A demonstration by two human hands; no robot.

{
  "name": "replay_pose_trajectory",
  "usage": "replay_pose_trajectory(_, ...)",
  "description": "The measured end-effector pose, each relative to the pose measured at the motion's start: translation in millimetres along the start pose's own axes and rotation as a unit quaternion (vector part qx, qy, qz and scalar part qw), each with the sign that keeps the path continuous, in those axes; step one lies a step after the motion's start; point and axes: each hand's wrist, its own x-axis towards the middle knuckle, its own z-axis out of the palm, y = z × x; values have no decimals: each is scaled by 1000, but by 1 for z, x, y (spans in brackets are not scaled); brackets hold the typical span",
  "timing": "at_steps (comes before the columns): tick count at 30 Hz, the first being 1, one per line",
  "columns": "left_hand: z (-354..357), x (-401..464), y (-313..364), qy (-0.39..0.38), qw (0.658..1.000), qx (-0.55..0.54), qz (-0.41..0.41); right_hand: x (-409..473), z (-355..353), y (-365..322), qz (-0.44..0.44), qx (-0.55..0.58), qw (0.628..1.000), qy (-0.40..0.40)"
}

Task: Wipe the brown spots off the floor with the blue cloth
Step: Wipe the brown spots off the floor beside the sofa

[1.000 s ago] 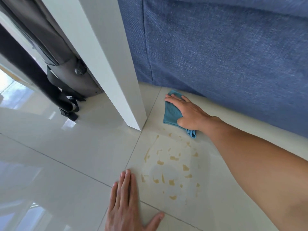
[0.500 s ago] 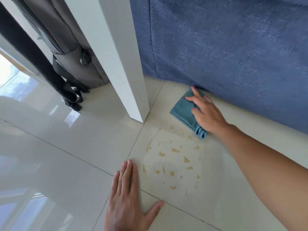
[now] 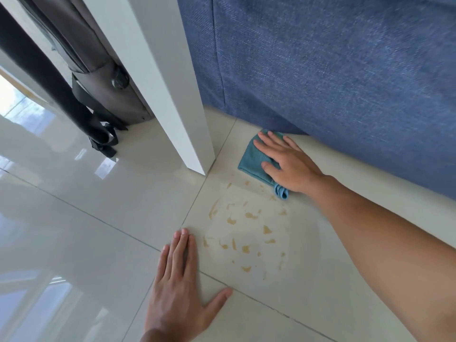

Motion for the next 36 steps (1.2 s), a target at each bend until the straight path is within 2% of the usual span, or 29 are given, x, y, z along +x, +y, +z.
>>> replay_pose_trajectory(3,0,0,0,-2,1000,4,0,-25,5,1,19,-64,998,-6)
replay_pose_trajectory(9,-2,0,2,-6,1000,6,-7,-84,10,5,77,-108,991,-23)
replay_pose_trajectory(13,-3,-1,5,-13,1000,10,-13,-107,11,9,103,-101,989,-30)
replay_pose_trajectory(19,-4,-1,5,-24,1000,7,-9,-94,11,4,121,-79,989,-21)
replay_pose_trajectory(24,-4,-1,3,-25,1000,7,-8,-61,11,-5,106,-52,993,-25)
replay_pose_trajectory(29,-3,-1,3,-27,1000,6,-7,-27,10,-28,86,25,995,-37)
replay_pose_trajectory(36,-3,0,1,-24,1000,5,-8,-24,19,-51,-14,40,997,-60)
